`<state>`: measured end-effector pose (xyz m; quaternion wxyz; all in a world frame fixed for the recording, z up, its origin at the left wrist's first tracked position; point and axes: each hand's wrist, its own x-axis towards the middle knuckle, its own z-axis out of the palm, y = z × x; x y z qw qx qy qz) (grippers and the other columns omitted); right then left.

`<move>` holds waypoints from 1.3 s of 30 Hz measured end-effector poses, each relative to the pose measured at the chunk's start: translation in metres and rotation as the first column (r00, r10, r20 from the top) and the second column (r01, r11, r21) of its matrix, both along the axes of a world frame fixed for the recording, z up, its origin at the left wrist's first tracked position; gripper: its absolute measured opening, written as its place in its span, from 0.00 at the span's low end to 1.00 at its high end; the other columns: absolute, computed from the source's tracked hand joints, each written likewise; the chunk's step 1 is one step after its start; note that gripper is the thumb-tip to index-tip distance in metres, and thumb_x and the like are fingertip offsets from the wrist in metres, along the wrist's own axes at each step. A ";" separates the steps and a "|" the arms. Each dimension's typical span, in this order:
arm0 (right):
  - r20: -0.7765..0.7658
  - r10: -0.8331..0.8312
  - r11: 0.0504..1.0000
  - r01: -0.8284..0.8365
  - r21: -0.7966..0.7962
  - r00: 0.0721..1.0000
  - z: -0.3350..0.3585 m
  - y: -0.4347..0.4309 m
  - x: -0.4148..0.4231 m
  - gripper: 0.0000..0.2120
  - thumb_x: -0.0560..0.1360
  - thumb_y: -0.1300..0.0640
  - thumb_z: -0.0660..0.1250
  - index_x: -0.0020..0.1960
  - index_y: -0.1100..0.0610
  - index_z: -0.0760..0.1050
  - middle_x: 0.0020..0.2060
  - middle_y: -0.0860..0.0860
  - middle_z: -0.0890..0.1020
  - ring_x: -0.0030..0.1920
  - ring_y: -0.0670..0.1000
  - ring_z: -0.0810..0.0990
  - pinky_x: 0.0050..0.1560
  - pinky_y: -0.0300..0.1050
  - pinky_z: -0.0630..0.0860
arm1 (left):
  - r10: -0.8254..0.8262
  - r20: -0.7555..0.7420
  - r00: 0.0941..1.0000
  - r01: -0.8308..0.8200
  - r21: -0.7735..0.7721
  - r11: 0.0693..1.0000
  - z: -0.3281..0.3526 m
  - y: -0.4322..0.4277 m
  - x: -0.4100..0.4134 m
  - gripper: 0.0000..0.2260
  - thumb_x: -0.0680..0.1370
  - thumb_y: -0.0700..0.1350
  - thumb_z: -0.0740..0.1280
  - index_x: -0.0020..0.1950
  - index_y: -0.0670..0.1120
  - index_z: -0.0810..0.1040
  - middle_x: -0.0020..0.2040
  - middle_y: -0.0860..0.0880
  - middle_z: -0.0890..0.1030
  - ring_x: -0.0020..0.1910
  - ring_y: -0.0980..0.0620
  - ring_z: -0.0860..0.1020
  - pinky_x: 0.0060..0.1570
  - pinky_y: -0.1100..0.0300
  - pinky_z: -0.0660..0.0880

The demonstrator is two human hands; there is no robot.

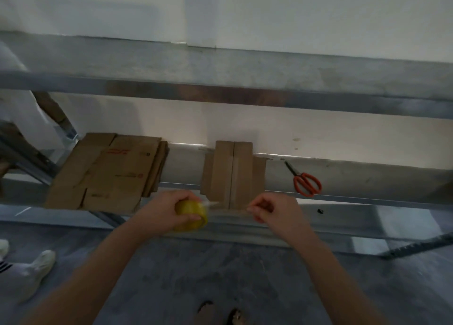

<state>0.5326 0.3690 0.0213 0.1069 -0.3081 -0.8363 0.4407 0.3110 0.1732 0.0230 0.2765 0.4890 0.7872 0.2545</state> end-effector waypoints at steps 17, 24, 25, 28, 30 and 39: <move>-0.015 -0.185 0.958 0.177 -0.224 0.983 -0.061 0.024 -0.053 0.04 0.79 0.57 0.67 0.48 0.58 0.77 0.39 0.45 0.80 0.40 0.38 0.79 0.38 0.29 0.74 | 0.094 0.056 0.994 -0.093 -0.021 0.995 -0.031 0.059 -0.027 0.16 0.76 0.49 0.71 0.63 0.53 0.76 0.59 0.53 0.78 0.58 0.53 0.75 0.60 0.56 0.73; -0.061 -0.169 0.947 0.145 -0.287 0.984 -0.045 0.033 -0.071 0.03 0.79 0.58 0.66 0.46 0.54 0.75 0.41 0.47 0.80 0.41 0.41 0.79 0.44 0.38 0.78 | 0.156 -0.022 0.988 -0.154 0.072 0.985 -0.023 0.063 -0.037 0.15 0.75 0.50 0.71 0.60 0.57 0.75 0.55 0.54 0.79 0.53 0.53 0.76 0.53 0.59 0.74; -0.064 -0.168 0.947 0.143 -0.288 0.984 -0.043 0.033 -0.074 0.03 0.80 0.58 0.65 0.46 0.54 0.74 0.42 0.47 0.80 0.41 0.41 0.79 0.42 0.36 0.77 | 0.159 -0.045 0.986 -0.154 0.086 0.984 -0.020 0.064 -0.039 0.15 0.74 0.50 0.71 0.60 0.57 0.75 0.55 0.54 0.79 0.53 0.54 0.77 0.52 0.60 0.73; -0.076 -0.181 0.938 0.149 -0.313 0.981 -0.040 0.034 -0.082 0.03 0.80 0.58 0.64 0.47 0.53 0.74 0.43 0.49 0.79 0.43 0.46 0.79 0.44 0.37 0.77 | 0.150 -0.104 0.983 -0.141 0.082 0.987 -0.014 0.067 -0.046 0.19 0.72 0.55 0.73 0.62 0.56 0.75 0.56 0.55 0.78 0.54 0.55 0.76 0.53 0.62 0.72; -0.094 -0.196 0.936 0.158 -0.314 0.976 -0.037 0.034 -0.087 0.03 0.80 0.59 0.64 0.47 0.55 0.73 0.43 0.50 0.79 0.43 0.47 0.78 0.44 0.39 0.78 | 0.132 -0.129 0.983 -0.130 0.021 0.991 -0.012 0.069 -0.050 0.25 0.70 0.58 0.74 0.65 0.55 0.74 0.58 0.55 0.77 0.57 0.54 0.75 0.56 0.62 0.71; -0.165 -0.225 0.863 0.118 -0.490 0.960 -0.029 0.043 -0.090 0.04 0.79 0.62 0.64 0.48 0.62 0.74 0.43 0.55 0.79 0.44 0.51 0.78 0.45 0.43 0.77 | 0.051 -0.193 0.980 -0.060 -0.040 0.997 -0.009 0.088 -0.071 0.17 0.71 0.56 0.73 0.58 0.55 0.79 0.54 0.53 0.80 0.54 0.53 0.76 0.53 0.59 0.72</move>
